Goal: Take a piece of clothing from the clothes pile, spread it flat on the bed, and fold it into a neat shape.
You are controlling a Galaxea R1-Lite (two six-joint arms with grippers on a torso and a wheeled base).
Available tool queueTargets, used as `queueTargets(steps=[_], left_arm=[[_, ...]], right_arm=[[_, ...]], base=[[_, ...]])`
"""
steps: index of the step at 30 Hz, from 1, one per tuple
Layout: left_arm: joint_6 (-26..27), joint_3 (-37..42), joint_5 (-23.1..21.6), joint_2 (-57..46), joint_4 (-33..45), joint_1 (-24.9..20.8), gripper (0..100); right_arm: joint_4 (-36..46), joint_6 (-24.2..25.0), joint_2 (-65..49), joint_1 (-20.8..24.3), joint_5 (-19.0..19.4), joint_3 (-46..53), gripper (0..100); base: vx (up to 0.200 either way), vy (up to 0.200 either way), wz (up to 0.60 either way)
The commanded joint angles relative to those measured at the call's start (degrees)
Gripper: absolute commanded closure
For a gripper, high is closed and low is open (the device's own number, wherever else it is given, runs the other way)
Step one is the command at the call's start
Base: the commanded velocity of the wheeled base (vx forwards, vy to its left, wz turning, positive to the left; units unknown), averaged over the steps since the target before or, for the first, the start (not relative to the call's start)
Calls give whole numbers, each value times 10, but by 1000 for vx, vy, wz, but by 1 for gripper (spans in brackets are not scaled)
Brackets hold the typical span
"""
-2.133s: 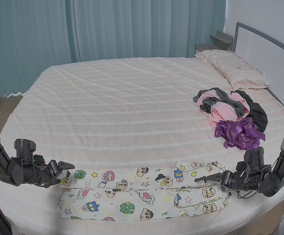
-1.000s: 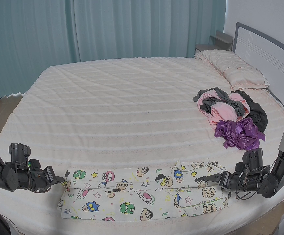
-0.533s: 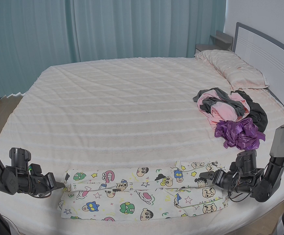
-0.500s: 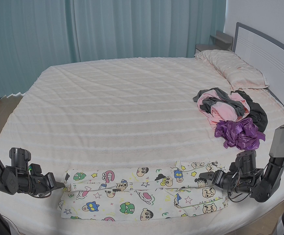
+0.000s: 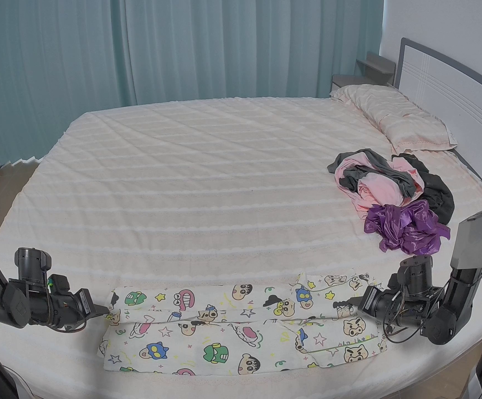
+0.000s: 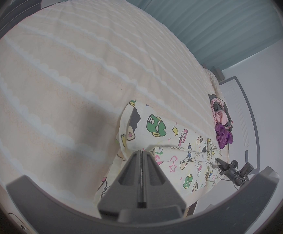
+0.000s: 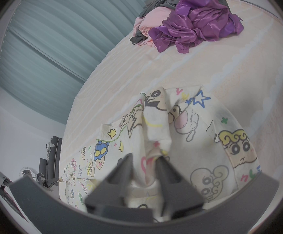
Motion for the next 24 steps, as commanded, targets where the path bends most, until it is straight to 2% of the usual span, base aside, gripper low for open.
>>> queueTargets(steps=[1,4,6,12,18,24], left_arm=[[-7,-14,-1,-5,-1,3,100],[-26,-27,-1,-10,-2,2,100],[-67,-61,-1,-9,-2,1,100],[-91,-101,-1,-4,0,1,100],[-140,-157,-1,6,-4,-2,100],[-146,-157,-1,19,-16,-1,100]], right_arm=[[-2,0,-2,-1,-1,-1,100],[-4,0,-5,-4,-2,-2,100],[-3,-1,-16,-12,-6,-13,100],[7,-2,-34,-17,-13,-41,100],[14,-2,-29,-16,-13,-84,100],[15,-1,-25,-12,-12,-80,100]], base=[[0,0,0],[0,0,0],[0,0,0],[0,0,0],[0,0,0],[0,0,0]])
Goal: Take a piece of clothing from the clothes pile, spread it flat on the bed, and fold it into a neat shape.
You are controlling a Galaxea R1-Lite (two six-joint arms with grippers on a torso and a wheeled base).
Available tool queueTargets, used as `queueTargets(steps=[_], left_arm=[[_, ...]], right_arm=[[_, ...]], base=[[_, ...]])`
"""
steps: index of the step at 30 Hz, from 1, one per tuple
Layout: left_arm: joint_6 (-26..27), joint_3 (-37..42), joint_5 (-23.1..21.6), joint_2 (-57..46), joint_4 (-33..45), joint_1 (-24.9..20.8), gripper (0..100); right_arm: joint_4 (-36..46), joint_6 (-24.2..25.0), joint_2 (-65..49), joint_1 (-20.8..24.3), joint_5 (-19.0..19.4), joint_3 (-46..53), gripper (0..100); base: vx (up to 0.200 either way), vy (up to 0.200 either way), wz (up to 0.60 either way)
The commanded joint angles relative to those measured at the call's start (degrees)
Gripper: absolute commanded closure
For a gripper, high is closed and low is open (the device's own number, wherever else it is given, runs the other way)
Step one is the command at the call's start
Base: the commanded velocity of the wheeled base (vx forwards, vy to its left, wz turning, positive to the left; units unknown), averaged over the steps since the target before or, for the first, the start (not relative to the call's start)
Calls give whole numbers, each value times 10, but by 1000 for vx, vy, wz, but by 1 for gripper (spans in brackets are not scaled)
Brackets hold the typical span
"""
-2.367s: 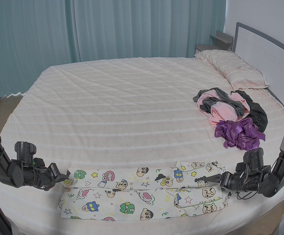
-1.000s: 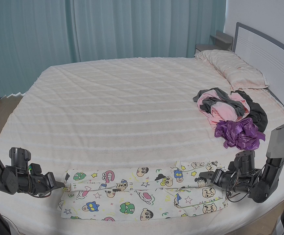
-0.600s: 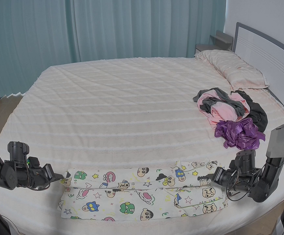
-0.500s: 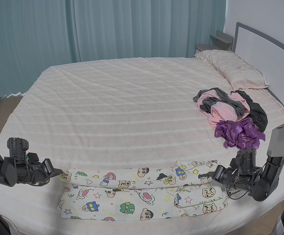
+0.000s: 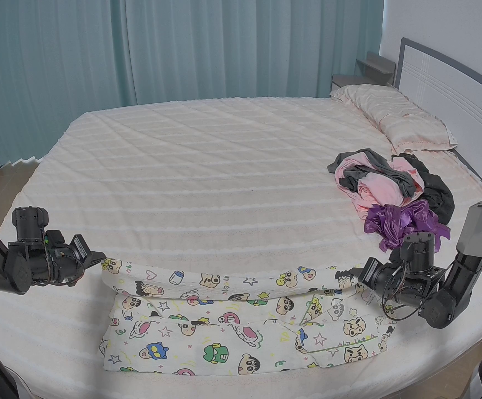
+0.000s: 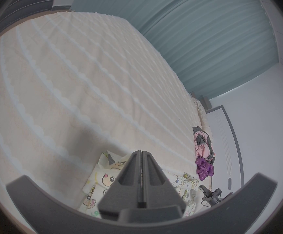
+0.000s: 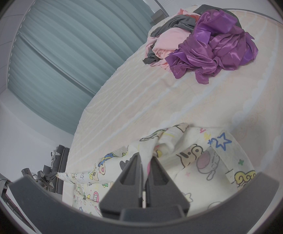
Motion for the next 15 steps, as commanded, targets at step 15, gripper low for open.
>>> queueTargets(steps=[15], left_arm=[[65,150,4,80,-133,4,100]], right_arm=[[-8,-14,7,24,-1,85,100]], base=[[0,0,0]])
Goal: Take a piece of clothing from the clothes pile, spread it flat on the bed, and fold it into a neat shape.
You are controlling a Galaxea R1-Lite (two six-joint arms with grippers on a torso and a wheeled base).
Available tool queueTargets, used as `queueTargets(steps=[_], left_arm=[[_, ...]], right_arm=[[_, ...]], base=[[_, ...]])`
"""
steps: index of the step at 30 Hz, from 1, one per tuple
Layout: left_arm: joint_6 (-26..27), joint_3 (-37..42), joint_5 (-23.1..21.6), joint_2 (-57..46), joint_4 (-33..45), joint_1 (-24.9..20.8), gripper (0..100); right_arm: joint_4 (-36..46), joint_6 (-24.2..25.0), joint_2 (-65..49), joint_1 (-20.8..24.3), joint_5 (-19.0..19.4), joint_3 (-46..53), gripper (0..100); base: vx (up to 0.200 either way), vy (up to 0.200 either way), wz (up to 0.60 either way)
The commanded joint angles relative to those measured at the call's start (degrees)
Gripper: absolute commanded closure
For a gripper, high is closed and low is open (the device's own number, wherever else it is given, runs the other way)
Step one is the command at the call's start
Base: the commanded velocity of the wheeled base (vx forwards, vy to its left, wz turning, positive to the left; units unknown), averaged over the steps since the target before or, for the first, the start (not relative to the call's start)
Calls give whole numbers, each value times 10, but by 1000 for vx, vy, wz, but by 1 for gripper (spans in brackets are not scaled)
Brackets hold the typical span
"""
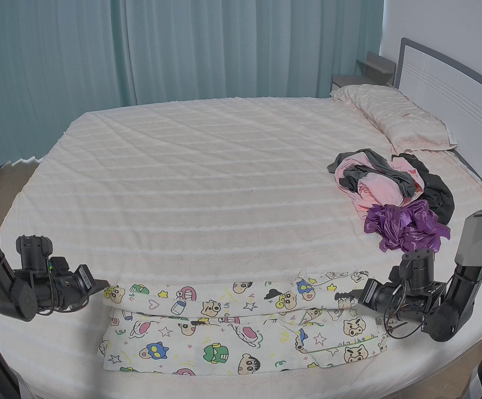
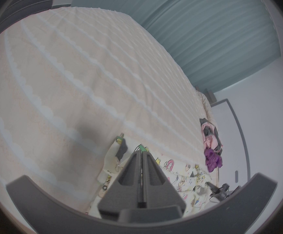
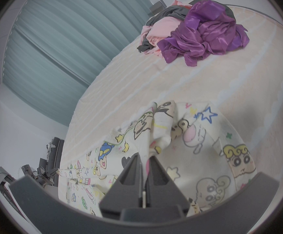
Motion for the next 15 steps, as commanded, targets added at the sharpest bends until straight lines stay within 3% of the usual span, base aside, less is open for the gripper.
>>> queueTargets(steps=[1,9,10,15], left_arm=[[24,48,3,41,-32,3,100],[26,65,4,45,-41,10,100],[26,68,4,45,-42,13,0],[25,77,3,33,-43,28,0]], right_arm=[[0,-5,4,7,0,25,100],[0,-8,2,7,0,40,100],[0,-8,3,7,0,43,0],[0,-8,-6,2,-1,44,0]], base=[[0,0,0],[0,0,0],[0,0,0],[0,0,0]])
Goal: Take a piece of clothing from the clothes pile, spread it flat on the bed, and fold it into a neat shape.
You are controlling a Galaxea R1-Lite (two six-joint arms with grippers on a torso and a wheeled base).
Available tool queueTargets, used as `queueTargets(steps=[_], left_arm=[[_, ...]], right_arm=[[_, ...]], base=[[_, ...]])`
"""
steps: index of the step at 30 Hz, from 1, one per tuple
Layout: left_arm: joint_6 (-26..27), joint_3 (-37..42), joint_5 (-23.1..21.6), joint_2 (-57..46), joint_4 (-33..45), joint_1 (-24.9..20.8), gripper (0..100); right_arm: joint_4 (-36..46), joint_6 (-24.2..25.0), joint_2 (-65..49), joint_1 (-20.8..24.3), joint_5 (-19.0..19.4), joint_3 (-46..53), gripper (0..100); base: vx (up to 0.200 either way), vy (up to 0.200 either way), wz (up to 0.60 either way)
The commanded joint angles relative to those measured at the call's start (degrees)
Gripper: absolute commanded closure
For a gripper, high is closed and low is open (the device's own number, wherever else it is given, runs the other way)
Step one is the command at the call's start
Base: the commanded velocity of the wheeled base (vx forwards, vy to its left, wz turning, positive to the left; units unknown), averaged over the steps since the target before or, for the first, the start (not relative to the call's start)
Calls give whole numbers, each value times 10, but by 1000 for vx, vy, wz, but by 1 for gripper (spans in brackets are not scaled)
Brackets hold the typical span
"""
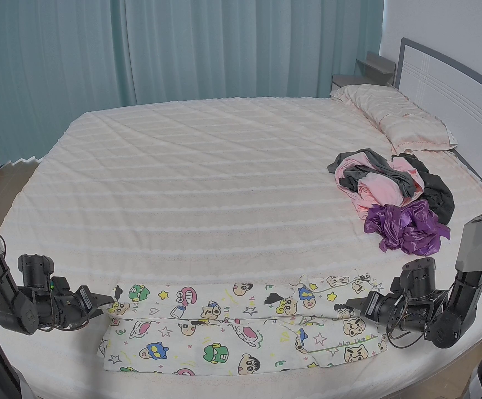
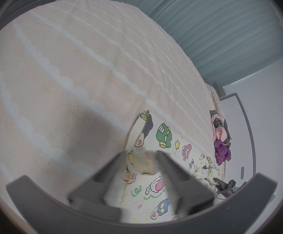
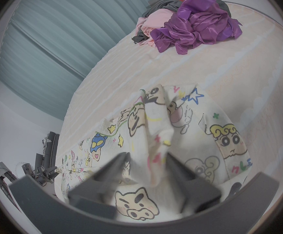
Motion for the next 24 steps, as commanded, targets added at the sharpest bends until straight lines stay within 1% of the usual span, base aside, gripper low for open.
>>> queueTargets(steps=[1,6,8,10,12,14,16,21,24], left_arm=[[0,9,-1,-11,-1,16,0],[-7,10,-5,-62,2,50,0],[-8,10,-5,-72,3,54,0],[-11,10,-5,-96,5,57,0],[-44,6,-5,-134,6,55,0],[-80,1,-5,-159,5,47,0],[-98,-3,-3,-175,6,26,0],[-120,-5,9,-180,6,-22,0],[-135,-6,20,-177,4,-36,0]], right_arm=[[0,-1,-12,-4,-1,3,0],[11,-4,-71,-17,-17,3,0],[16,-5,-83,-20,-17,4,0],[38,-4,-106,-24,-17,0,0],[63,-3,-127,-27,-16,-10,0],[70,-3,-130,-24,-17,-20,0],[71,-5,-125,-22,-16,-25,0],[92,-11,-88,-20,-13,-70,0],[106,-27,-64,-20,-9,-91,0]], base=[[0,0,0],[0,0,0],[0,0,0],[0,0,0],[0,0,0],[0,0,0],[0,0,0],[0,0,0],[0,0,0]])
